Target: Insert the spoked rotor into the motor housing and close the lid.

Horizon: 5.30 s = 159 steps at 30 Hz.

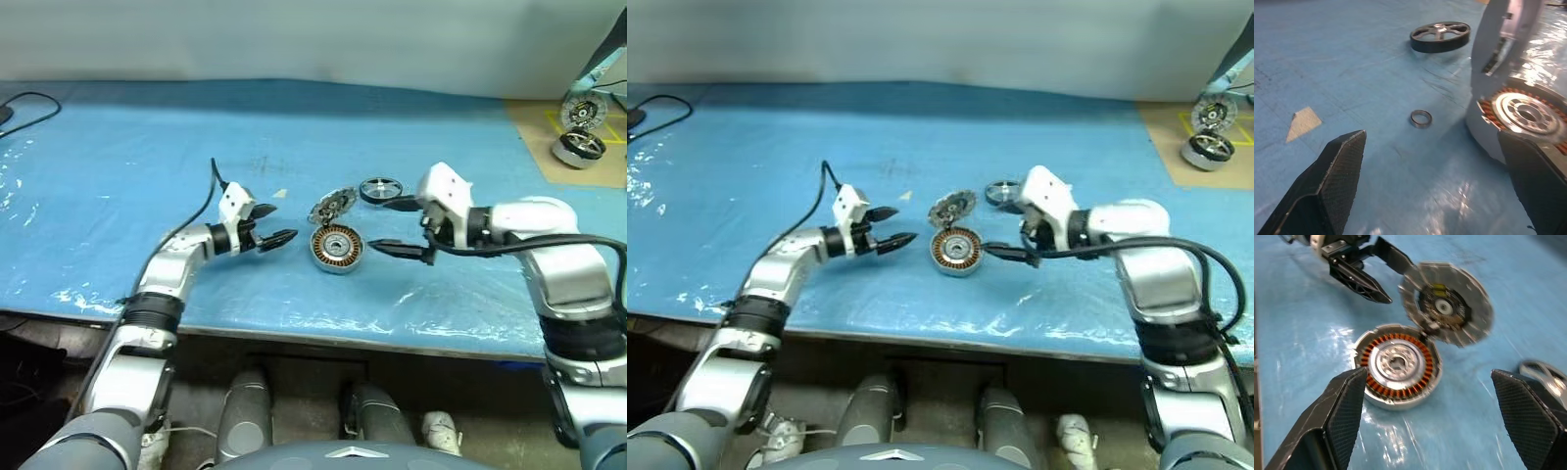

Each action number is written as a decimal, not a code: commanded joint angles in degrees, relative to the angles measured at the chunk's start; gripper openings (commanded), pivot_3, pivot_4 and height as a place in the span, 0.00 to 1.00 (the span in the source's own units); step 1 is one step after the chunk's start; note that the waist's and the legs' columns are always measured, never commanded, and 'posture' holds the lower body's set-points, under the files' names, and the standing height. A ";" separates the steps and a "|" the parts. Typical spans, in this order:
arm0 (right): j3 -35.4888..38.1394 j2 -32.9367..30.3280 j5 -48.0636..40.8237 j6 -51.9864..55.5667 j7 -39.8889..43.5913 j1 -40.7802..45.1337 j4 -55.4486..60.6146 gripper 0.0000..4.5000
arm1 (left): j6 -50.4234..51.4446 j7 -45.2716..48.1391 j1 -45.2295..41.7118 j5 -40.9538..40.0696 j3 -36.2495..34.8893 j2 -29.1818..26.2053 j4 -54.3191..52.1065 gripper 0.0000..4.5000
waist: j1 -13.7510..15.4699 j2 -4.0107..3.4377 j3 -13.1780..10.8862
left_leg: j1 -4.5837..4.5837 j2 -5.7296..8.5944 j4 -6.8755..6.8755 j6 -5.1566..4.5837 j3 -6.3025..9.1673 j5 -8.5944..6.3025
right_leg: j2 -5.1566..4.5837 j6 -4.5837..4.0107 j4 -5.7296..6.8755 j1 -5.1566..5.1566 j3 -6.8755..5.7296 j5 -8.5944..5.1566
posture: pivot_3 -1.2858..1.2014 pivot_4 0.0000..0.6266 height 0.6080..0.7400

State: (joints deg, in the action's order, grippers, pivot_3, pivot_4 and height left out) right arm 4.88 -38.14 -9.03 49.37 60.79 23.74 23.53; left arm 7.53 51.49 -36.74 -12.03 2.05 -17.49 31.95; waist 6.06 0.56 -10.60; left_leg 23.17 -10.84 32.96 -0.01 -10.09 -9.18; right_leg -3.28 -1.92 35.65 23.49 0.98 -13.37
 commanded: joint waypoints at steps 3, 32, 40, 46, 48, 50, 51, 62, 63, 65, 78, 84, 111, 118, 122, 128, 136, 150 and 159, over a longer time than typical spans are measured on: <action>2.82 1.54 -1.27 3.36 -9.72 -8.41 9.30 0.95 | -5.87 -6.48 -8.78 3.42 -0.05 5.57 14.46 1.00 | -0.04 -0.01 0.00 | -0.05 0.02 -0.11 0.02 0.02 0.01 | 0.02 0.02 -0.02 -0.01 -0.01 -0.01 | 0.52 0.24 1.00; 0.99 -0.34 -5.52 4.91 -23.79 -13.26 10.48 0.96 | -9.77 -12.90 -14.55 16.48 3.89 8.84 35.61 0.96 | -0.56 -0.12 0.08 | -0.97 0.22 -0.75 0.03 0.11 0.02 | -0.07 0.24 -0.86 -0.97 0.01 0.05 | 0.52 0.24 1.00; -0.80 -1.08 -5.36 3.73 -23.62 -11.06 7.58 0.96 | -9.25 -12.01 -13.18 16.56 4.24 8.85 33.78 0.41 | -0.43 -0.15 0.09 | -1.07 0.29 -0.85 0.03 0.10 0.01 | -0.13 0.29 -0.93 -1.08 0.00 0.00 | 0.52 0.24 1.00; -1.23 -1.22 -5.42 3.40 -23.79 -10.14 6.62 0.96 | -9.18 -9.83 -12.02 16.16 4.29 7.80 32.77 0.20 | -0.52 -0.15 0.10 | -1.13 0.37 -0.87 0.02 0.10 0.00 | -0.19 0.33 -0.93 -1.11 0.02 -0.02 | 0.52 0.24 1.00; -1.42 -1.01 -5.64 3.49 -23.80 -10.23 7.17 0.96 | -9.38 -9.25 -11.66 16.04 4.15 7.28 32.38 0.15 | -0.52 -0.16 0.10 | -1.13 0.37 -0.93 0.02 0.10 0.00 | -0.19 0.36 -0.94 -1.11 0.02 -0.05 | 0.52 0.24 1.00; -1.42 -0.84 -5.97 3.49 -23.75 -10.31 7.74 0.96 | -10.19 -9.02 -11.40 15.66 3.70 6.91 31.78 0.15 | -0.54 -0.16 0.10 | -1.13 0.39 -1.01 0.02 0.10 0.00 | -0.19 0.37 -0.98 -1.09 0.02 -0.06 | 0.52 0.24 1.00; -1.36 -0.77 -6.06 3.36 -23.79 -10.32 7.80 0.96 | -10.62 -7.88 -11.19 14.84 3.12 6.73 31.14 0.15 | -0.56 -0.16 0.10 | -1.13 0.39 -1.04 0.03 0.10 0.00 | -0.19 0.37 -0.99 -1.08 0.02 -0.06 | 0.52 0.24 1.00; -0.49 -0.87 -7.18 1.08 -23.94 -11.36 6.91 0.96 | -9.38 14.51 -4.87 2.12 -2.56 -2.05 13.82 0.15 | -0.51 -0.17 0.09 | -0.66 0.41 -1.36 0.05 -0.03 0.02 | -0.17 0.33 -0.95 -0.39 0.10 -0.12 | 0.52 0.24 1.00; -0.66 -0.75 -7.23 0.99 -24.02 -11.20 6.64 0.96 | -7.16 16.67 -3.68 0.92 -2.39 -3.65 9.98 0.15 | -0.51 -0.17 0.09 | -0.55 0.41 -1.35 0.06 -0.03 0.02 | -0.17 0.33 -0.94 -0.31 0.09 -0.12 | 0.52 0.24 1.00; -0.97 -0.62 -7.31 0.87 -24.16 -10.99 6.28 0.96 | -3.66 19.18 -1.88 -0.71 -2.09 -5.62 4.21 0.15 | -0.52 -0.17 0.09 | -0.46 0.42 -1.33 0.06 -0.04 0.02 | -0.19 0.33 -0.95 -0.26 0.08 -0.11 | 0.52 0.24 1.00; -0.57 -2.07 -8.65 0.61 -22.62 -10.64 5.29 0.96 | 6.44 22.11 3.61 -5.28 5.57 -5.19 -21.97 0.15 | -0.44 -0.18 0.08 | -0.43 0.41 -1.31 0.06 -0.06 0.02 | -0.22 0.32 -0.91 -0.25 0.01 -0.12 | 0.52 0.24 1.00; 0.41 -3.20 -9.99 0.96 -22.37 -11.96 6.85 0.96 | 2.00 14.81 -0.17 2.27 11.30 0.44 -12.91 0.15 | -0.39 -0.18 0.09 | -0.43 0.41 -1.23 0.05 -0.06 0.03 | -0.21 0.33 -0.89 -0.27 0.03 -0.11 | 0.52 0.24 1.00; 2.30 -1.99 -19.19 -1.21 -20.24 -19.73 14.41 0.96 | -4.51 13.64 -4.92 7.06 13.52 2.43 -4.53 0.15 | -0.31 -0.19 0.09 | -0.39 0.38 -0.87 0.03 -0.01 0.02 | -0.20 0.34 -0.77 -0.34 0.01 -0.10 | 0.52 0.24 1.00; -0.49 -2.88 -18.57 -1.54 -20.19 -18.45 14.14 0.96 | -5.71 12.20 -5.64 8.53 13.61 2.72 -3.11 0.15 | -0.36 -0.19 0.09 | -0.39 0.37 -0.83 0.03 0.00 0.02 | -0.21 0.34 -0.74 -0.36 0.01 -0.09 | 0.52 0.24 1.00; -0.75 -3.06 -18.71 -0.44 -21.22 -16.97 14.05 0.96 | -7.76 11.17 -6.09 9.95 14.02 3.11 -1.75 0.15 | -0.33 -0.19 0.09 | -0.39 0.38 -0.82 0.03 0.00 0.02 | -0.20 0.34 -0.74 -0.36 0.00 -0.09 | 0.52 0.24 1.00; -0.91 -3.15 -18.53 0.73 -22.74 -16.59 14.28 0.96 | -9.43 9.96 -6.64 9.94 13.53 4.87 -0.05 0.15 | -0.20 -0.19 0.09 | -0.36 0.38 -0.82 0.03 0.01 0.03 | -0.21 0.34 -0.76 -0.37 -0.01 -0.09 | 0.52 0.24 1.00; -0.59 -3.68 -17.45 -0.87 -23.01 -18.25 13.10 0.96 | -9.97 11.35 -5.91 10.46 14.14 4.77 -0.28 0.15 | -0.24 -0.19 0.09 | -0.36 0.38 -0.81 0.03 0.03 0.02 | -0.21 0.34 -0.75 -0.37 -0.02 -0.09 | 0.52 0.24 1.00; -2.20 -3.51 -13.60 -7.30 -22.64 -20.04 7.82 0.96 | -8.47 11.67 -5.40 10.93 14.07 4.58 0.23 0.15 | -0.23 -0.19 0.10 | -0.36 0.37 -0.80 0.02 0.03 0.02 | -0.21 0.34 -0.74 -0.37 -0.02 -0.09 | 0.52 0.24 1.00; -2.21 -3.57 -12.69 -7.83 -22.65 -19.98 7.19 0.96 | -8.38 11.79 -5.77 11.50 14.58 4.40 1.76 0.15 | -0.22 -0.21 0.11 | -0.41 0.38 -0.76 0.01 0.03 0.02 | -0.22 0.34 -0.73 -0.44 -0.02 -0.09 | 0.52 0.24 1.00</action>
State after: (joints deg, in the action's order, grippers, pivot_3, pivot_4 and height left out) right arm 2.55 -41.37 -21.91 42.54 38.01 3.61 30.00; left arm -1.37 62.34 -42.34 -0.54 16.11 -12.65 33.62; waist 5.84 0.36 -10.50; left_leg 22.75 -10.47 32.21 0.00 -10.06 -9.16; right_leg -3.50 -1.58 34.92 23.04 0.96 -13.46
